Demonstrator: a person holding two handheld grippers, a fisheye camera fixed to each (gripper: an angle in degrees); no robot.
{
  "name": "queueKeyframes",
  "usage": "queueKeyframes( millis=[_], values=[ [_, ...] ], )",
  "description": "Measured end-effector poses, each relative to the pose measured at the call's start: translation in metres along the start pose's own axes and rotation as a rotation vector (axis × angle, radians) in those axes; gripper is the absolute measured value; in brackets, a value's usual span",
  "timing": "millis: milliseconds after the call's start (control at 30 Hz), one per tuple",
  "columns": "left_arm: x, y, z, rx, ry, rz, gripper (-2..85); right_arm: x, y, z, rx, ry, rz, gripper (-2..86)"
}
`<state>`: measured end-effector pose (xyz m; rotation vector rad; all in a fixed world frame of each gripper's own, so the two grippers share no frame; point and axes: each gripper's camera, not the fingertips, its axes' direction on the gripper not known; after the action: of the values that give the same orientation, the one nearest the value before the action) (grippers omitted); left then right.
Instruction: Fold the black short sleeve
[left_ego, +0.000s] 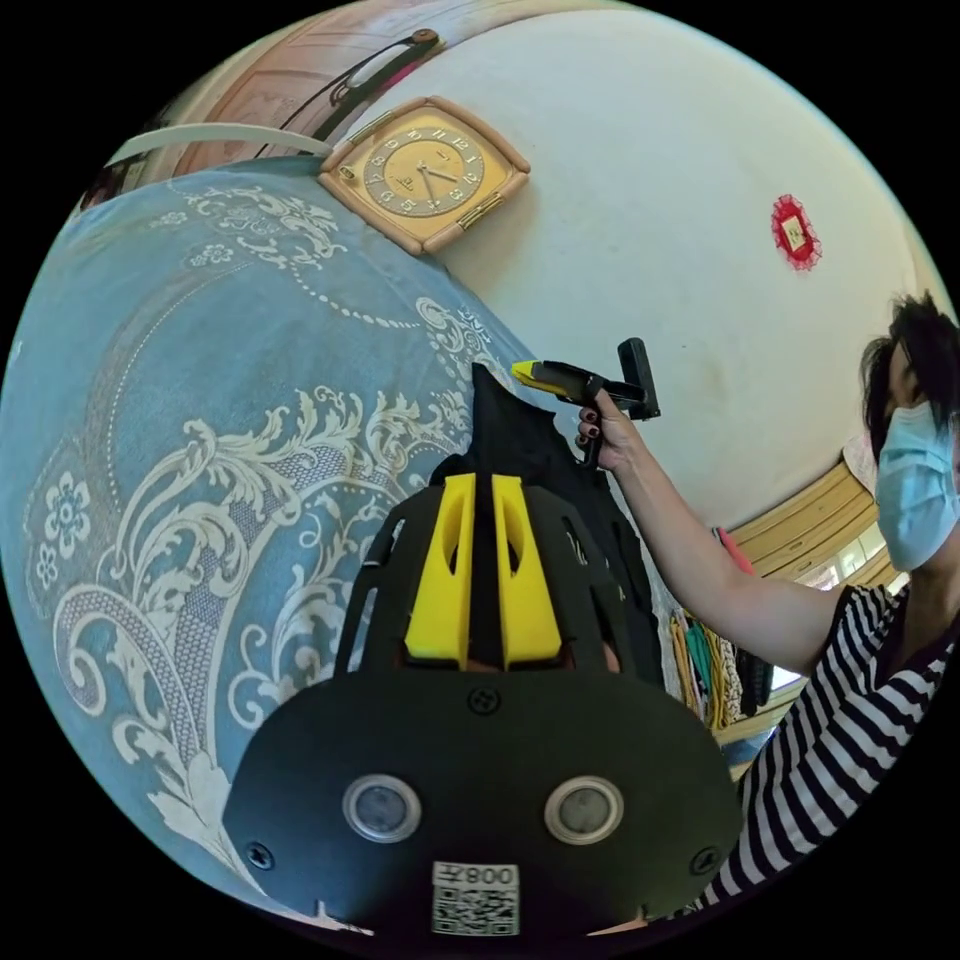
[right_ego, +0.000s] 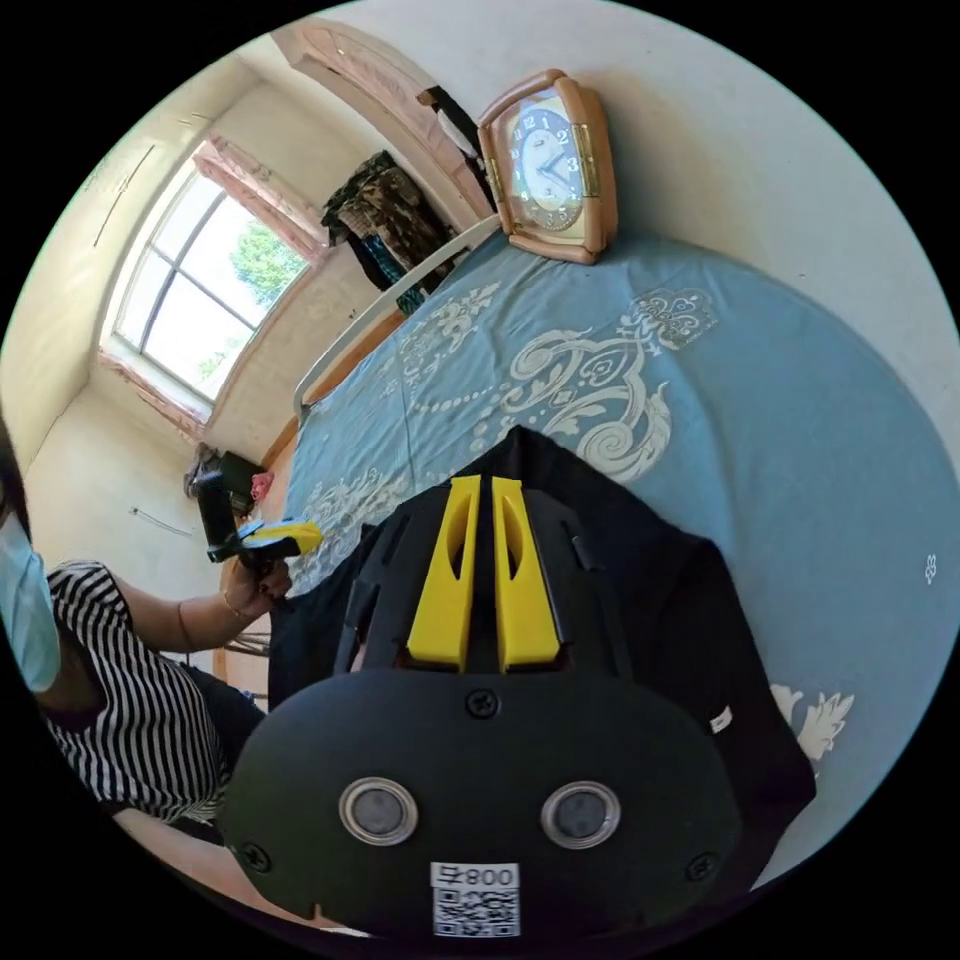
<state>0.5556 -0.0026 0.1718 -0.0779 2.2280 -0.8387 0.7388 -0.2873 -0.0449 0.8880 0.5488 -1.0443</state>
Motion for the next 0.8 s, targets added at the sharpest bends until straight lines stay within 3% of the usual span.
queueKeyframes(
  millis=[133,200,300,467,633,800],
  values=[
    [0.027,-0.017,0.049,-0.106,-0.081,0.162,0.4,-0.028,0.036,0.024,-0.143,-0.040,-0.074,0.5],
    [0.034,-0.020,0.091,-0.208,-0.201,0.230,0.2,-0.034,0.053,0.045,-0.267,0.063,-0.085,0.3],
    [0.027,-0.017,0.126,-0.307,-0.242,0.195,0.2,-0.035,0.069,0.040,-0.225,0.029,-0.072,0.2],
    [0.036,-0.005,0.138,-0.248,-0.216,0.190,0.1,-0.053,0.089,0.028,-0.119,0.084,-0.063,0.2],
    [0.066,-0.028,0.171,-0.223,-0.207,0.316,0.1,-0.089,0.107,0.029,-0.061,0.066,-0.105,0.2],
    [0.085,-0.077,0.269,-0.354,-0.305,0.477,0.1,-0.144,0.126,0.045,-0.040,0.121,-0.177,0.1]
  ],
)
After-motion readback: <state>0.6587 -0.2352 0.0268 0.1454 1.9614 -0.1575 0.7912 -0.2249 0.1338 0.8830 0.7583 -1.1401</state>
